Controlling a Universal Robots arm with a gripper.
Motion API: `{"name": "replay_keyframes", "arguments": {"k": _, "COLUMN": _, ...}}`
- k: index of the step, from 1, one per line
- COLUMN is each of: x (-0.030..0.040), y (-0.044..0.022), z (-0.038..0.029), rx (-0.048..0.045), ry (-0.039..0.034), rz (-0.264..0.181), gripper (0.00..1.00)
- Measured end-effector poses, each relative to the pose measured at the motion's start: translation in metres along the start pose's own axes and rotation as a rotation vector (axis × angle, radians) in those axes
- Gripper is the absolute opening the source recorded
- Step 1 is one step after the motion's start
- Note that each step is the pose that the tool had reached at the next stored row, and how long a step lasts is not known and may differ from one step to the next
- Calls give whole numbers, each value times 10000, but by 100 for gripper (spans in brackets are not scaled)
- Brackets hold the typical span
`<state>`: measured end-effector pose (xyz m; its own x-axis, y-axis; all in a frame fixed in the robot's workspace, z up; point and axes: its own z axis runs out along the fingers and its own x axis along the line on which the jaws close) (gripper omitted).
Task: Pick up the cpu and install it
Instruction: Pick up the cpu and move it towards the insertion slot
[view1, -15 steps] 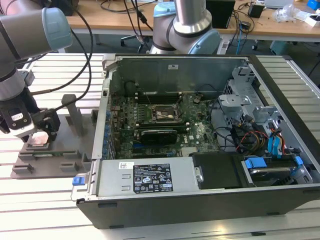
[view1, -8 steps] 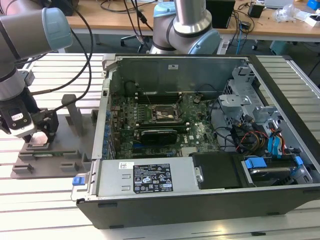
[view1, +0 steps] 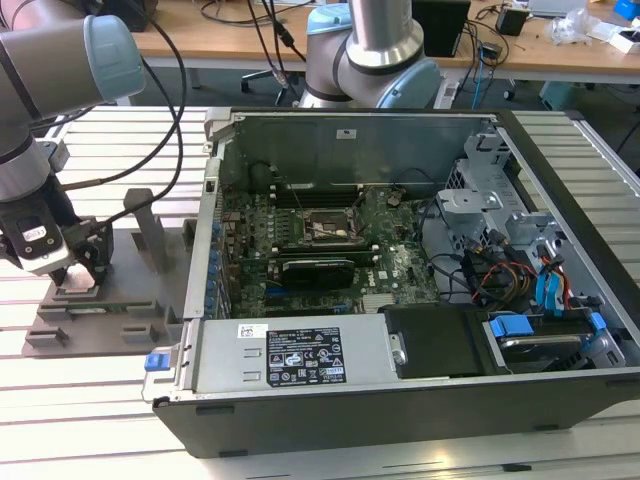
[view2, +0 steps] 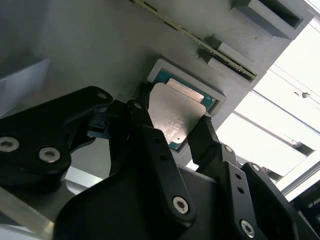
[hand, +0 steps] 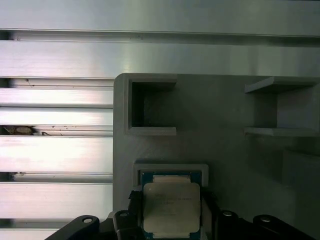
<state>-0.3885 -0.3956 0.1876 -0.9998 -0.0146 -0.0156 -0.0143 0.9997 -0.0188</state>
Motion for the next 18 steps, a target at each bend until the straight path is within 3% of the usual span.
{"name": "replay_keyframes", "arguments": {"k": 18, "x": 0, "y": 0, "z": 0, "rx": -1, "ry": 0, "rz": -4, "gripper": 55}}
